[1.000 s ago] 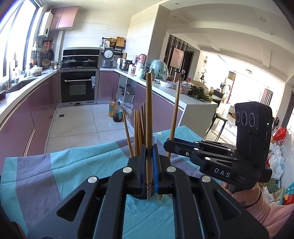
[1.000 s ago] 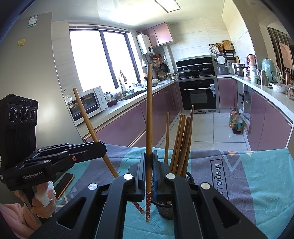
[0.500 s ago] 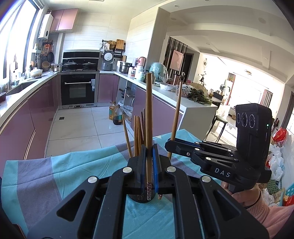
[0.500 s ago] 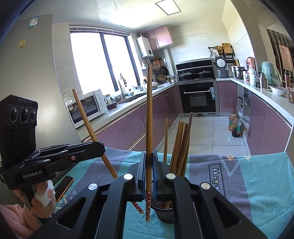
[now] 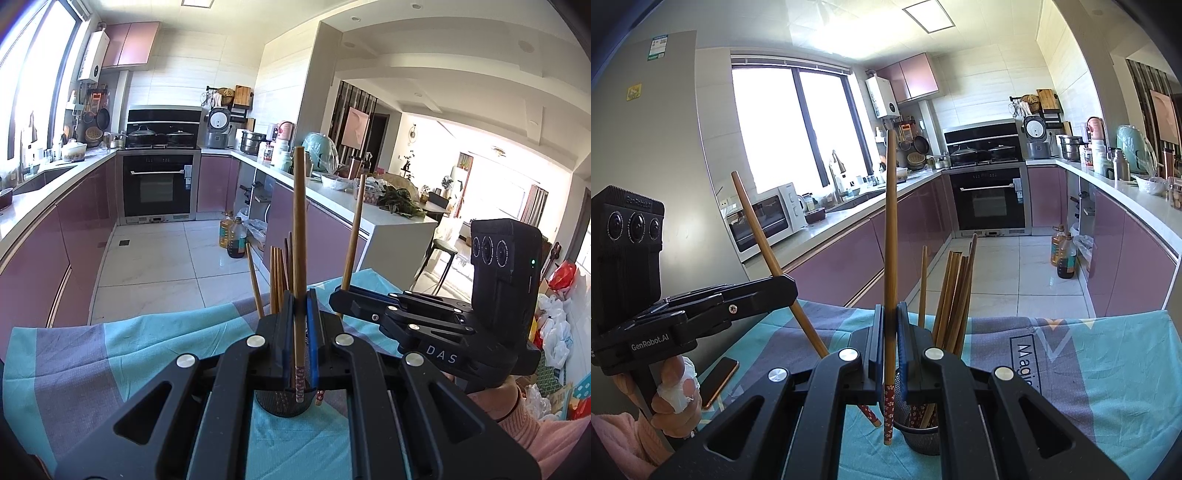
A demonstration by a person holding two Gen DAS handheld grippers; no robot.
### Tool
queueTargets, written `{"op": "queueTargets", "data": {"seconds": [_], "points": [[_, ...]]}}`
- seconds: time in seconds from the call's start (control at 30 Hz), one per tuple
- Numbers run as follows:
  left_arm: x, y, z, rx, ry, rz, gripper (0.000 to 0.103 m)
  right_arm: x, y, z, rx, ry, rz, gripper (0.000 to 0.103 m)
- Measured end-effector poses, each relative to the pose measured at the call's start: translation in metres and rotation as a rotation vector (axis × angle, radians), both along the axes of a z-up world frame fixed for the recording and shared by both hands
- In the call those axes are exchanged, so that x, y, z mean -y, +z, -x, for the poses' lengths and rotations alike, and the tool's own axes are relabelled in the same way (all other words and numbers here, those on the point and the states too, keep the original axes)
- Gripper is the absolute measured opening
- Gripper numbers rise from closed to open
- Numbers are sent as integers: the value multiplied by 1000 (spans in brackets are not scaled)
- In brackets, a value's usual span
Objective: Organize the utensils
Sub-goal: 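Lower both held chopsticks down into the black mesh cup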
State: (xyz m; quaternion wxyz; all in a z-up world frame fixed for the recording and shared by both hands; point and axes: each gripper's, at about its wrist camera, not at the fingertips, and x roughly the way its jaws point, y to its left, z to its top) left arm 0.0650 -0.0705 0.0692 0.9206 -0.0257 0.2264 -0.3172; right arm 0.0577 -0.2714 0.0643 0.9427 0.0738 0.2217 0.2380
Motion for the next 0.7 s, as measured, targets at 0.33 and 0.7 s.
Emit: {"op": "queueTargets", "data": {"seconds": [0.33,0.7], "points": [[-1,2,-1,1,2,4,7,2,3,0,8,-7,-5,6],[5,9,-3,5,11,8,7,5,8,-2,22,-18,-10,6]]}}
